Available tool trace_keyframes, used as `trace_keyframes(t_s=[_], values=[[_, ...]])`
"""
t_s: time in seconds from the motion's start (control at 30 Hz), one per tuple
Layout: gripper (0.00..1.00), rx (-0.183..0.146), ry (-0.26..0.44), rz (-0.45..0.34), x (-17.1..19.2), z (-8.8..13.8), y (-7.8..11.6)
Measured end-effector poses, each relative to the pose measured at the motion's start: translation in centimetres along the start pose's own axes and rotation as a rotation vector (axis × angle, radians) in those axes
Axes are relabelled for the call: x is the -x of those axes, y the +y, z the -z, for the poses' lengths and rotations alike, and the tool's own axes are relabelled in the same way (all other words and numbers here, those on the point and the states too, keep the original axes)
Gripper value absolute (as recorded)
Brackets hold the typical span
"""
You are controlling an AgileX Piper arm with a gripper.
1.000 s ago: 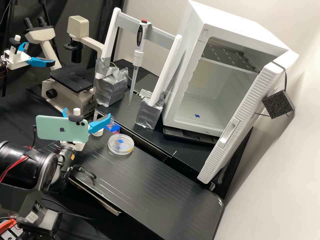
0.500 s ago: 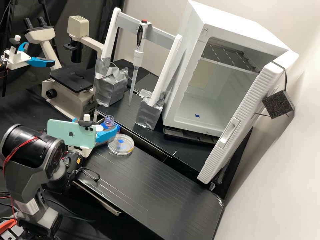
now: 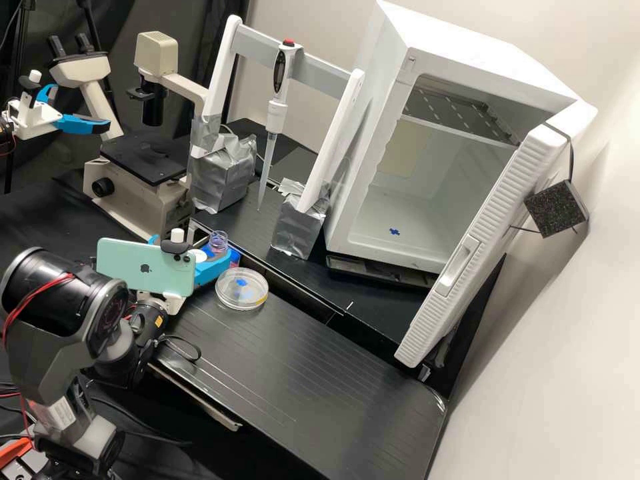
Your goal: Close the bottle
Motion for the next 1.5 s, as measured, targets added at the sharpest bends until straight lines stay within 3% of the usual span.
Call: trace_keyframes(t_s=[1.2,1.5], values=[[0.00,-0.005,0.003,-0.016,0.09,0.06,0.29],[0.00,-0.019,0.002,-0.017,0.09,0.04,0.30]])
